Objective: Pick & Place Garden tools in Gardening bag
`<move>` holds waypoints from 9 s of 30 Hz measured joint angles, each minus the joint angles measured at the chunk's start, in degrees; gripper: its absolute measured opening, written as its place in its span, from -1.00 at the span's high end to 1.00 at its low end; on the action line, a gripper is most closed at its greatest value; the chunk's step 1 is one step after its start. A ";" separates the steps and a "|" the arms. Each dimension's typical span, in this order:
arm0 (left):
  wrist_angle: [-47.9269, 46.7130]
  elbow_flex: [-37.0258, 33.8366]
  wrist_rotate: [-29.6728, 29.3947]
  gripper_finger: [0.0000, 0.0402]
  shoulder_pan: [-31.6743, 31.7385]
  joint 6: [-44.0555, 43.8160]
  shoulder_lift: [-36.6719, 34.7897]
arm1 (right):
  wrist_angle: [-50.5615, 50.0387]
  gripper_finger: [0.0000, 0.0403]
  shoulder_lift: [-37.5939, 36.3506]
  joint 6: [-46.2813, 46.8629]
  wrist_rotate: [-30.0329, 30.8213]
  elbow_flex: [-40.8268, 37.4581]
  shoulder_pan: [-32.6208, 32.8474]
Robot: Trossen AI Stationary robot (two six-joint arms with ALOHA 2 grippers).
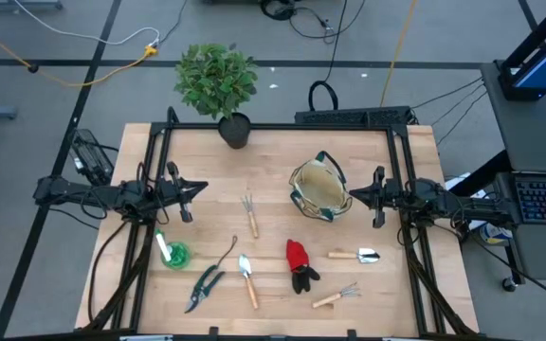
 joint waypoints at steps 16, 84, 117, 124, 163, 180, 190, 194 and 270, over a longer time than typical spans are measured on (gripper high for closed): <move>-0.02 0.00 0.00 0.88 -0.01 0.00 0.01 | 0.00 1.00 -0.02 0.00 0.00 0.00 0.00; 16.21 1.40 9.82 0.88 -0.02 -0.07 0.02 | 19.06 1.00 0.39 -14.02 1.52 -0.04 0.00; -35.06 23.30 34.93 0.05 -1.37 -12.24 0.02 | 19.28 0.28 1.84 -4.24 1.33 0.02 0.00; -38.31 21.91 34.95 0.05 -3.05 -11.09 0.02 | 19.28 0.28 1.84 -4.27 1.33 0.00 0.00; -40.32 21.24 33.42 0.05 -4.43 -13.97 11.25 | 18.68 0.27 2.27 -4.46 1.39 0.00 0.00; -49.73 37.57 40.98 0.05 -4.72 -18.91 16.86 | 18.81 0.27 2.25 -4.90 1.50 -0.04 0.00; -71.69 49.88 44.22 0.05 -9.15 -16.83 30.69 | 18.80 0.28 2.26 -4.57 1.49 -0.04 0.00; -77.88 49.57 44.13 0.05 -12.17 -16.61 33.64 | 18.73 0.28 2.25 -4.59 1.51 -0.04 0.00; -39.72 62.07 17.64 0.72 -9.73 27.98 52.87 | 19.76 0.28 2.25 -3.17 1.51 -0.04 0.00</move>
